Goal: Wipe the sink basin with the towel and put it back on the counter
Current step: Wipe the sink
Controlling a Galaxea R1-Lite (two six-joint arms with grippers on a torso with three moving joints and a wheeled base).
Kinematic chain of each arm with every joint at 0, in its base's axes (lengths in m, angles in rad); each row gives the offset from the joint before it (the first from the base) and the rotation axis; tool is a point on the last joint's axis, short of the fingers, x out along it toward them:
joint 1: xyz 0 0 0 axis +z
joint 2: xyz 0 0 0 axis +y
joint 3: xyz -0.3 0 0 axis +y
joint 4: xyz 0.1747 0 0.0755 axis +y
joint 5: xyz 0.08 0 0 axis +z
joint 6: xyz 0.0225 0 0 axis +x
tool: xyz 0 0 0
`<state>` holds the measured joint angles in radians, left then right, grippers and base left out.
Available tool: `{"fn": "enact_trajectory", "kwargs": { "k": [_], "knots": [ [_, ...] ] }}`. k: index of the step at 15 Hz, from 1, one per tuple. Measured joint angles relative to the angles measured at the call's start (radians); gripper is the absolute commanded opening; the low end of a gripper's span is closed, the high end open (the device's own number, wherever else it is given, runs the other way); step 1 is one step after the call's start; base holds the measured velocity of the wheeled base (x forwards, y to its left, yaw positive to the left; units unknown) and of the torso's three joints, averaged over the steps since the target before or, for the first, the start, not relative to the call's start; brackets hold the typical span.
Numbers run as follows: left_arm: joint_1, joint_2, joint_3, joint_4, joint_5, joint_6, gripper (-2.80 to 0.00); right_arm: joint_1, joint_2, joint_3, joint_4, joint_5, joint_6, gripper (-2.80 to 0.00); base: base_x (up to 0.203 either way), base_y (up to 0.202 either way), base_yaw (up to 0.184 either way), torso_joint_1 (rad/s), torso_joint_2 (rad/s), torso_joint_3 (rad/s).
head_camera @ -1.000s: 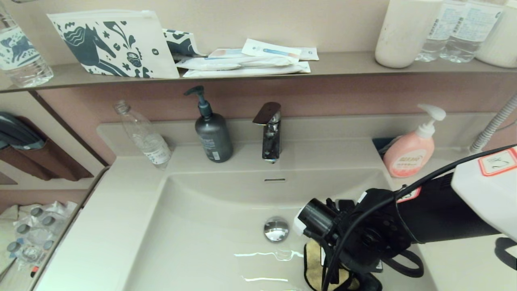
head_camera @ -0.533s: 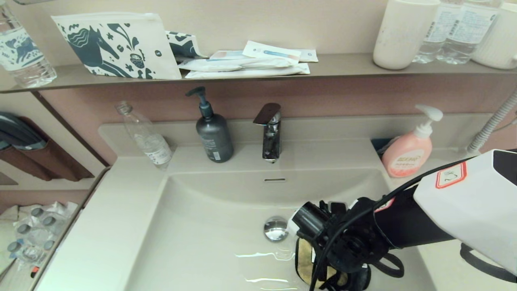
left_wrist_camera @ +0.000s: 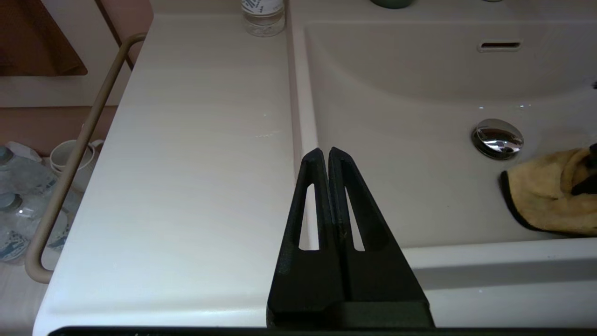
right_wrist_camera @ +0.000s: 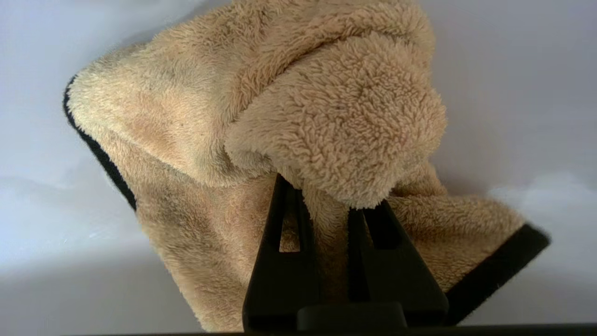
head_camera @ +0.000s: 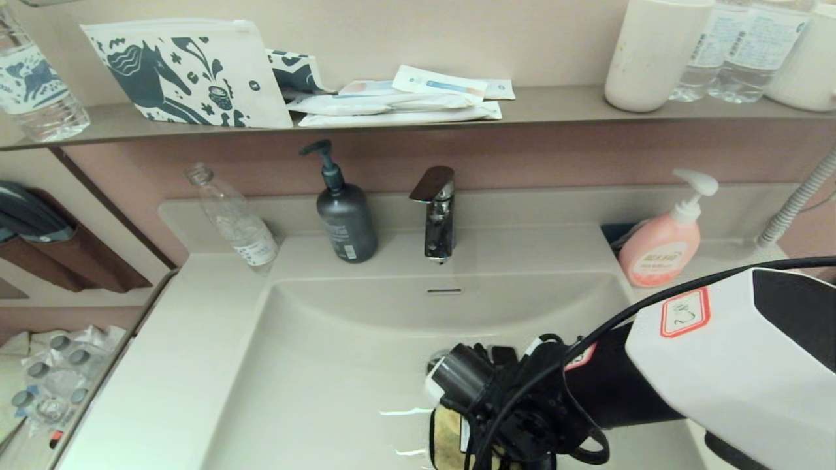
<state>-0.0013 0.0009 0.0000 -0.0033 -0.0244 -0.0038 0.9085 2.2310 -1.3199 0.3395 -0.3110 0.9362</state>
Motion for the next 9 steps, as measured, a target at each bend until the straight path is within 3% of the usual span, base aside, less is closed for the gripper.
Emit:
{"fn": "enact_trajectory", "kwargs": {
  "k": [9],
  "knots": [
    [0.0, 0.0, 0.0, 0.0, 0.0, 0.0, -2.8, 0.073, 0.157, -0.361, 0.01, 0.035, -0.031, -2.8, 0.0, 0.0, 0.0, 0.0, 0.0, 0.0]
  ]
}}
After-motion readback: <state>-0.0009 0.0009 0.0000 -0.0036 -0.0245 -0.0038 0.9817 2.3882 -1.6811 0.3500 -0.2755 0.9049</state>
